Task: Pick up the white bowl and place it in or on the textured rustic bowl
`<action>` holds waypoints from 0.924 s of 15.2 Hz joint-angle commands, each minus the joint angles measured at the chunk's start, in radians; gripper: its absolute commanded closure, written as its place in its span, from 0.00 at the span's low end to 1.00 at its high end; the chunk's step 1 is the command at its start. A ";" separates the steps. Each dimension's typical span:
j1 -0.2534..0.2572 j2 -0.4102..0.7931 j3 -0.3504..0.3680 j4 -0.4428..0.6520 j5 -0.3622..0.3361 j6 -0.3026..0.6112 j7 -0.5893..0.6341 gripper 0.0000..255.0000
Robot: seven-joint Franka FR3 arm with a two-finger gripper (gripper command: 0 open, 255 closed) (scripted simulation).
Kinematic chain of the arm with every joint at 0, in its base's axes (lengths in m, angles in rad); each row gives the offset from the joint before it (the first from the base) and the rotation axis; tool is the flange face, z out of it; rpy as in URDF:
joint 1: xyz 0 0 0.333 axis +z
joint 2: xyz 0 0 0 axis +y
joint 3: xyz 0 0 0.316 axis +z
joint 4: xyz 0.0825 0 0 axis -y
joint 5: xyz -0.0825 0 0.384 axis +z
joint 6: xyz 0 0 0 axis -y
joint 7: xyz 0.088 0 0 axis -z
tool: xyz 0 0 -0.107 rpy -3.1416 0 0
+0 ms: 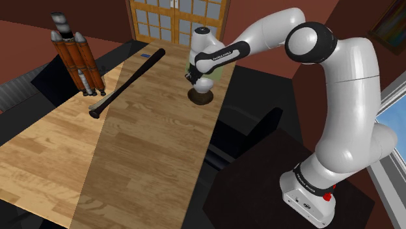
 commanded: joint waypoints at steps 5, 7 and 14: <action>0.013 0.049 -0.022 0.004 -0.024 0.046 0.020 1.00; 0.018 0.067 -0.030 0.007 -0.032 0.060 0.026 1.00; 0.022 0.081 -0.036 0.011 -0.038 0.071 0.031 1.00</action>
